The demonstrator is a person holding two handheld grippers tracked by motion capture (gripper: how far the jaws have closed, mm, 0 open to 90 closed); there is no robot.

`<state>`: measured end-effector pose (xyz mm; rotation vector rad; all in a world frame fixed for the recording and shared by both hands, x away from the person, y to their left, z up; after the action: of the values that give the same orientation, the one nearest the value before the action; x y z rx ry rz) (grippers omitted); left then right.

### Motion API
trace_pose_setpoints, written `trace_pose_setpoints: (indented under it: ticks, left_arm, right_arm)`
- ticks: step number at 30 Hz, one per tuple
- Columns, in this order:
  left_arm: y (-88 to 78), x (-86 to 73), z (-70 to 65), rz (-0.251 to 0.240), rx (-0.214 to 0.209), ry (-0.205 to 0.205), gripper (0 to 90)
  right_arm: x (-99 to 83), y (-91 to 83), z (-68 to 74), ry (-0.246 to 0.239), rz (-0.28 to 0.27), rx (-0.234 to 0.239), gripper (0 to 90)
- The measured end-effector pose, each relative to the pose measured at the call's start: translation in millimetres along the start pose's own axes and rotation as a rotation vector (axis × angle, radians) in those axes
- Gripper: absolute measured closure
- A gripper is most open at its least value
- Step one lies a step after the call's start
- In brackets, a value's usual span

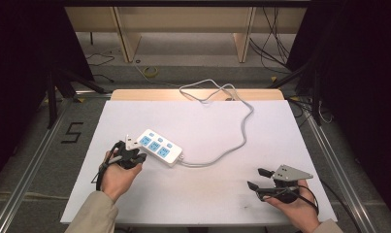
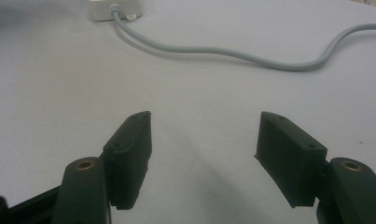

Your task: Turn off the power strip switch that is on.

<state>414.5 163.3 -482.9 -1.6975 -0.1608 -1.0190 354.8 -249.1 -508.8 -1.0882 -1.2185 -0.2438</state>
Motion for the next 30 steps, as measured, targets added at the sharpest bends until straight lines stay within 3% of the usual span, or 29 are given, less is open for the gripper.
trace_pose_setpoints:
  ticks: [16,30]
  left_arm:
    - [0.5,5.3,6.1,0.004,-0.003,-0.02,89.6]
    - [5.2,13.9,8.1,0.026,-0.002,-0.008,89.6]
  right_arm:
    - [0.6,-0.2,0.4,-0.004,-0.005,0.003,36.5]
    - [0.5,-0.2,0.4,-0.005,-0.004,0.002,36.4]
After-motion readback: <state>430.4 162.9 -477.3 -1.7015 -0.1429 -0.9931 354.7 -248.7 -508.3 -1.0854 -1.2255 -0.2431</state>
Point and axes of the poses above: each handheld gripper's, and its own axes: y roughly forward along the jaws, x roughly out of its top, z roughly to its left, the point moved 6 cm from there along y, roughly forward along the jaws, and after that the axes turned 7 degrees about -x, right-handed, at the moved point
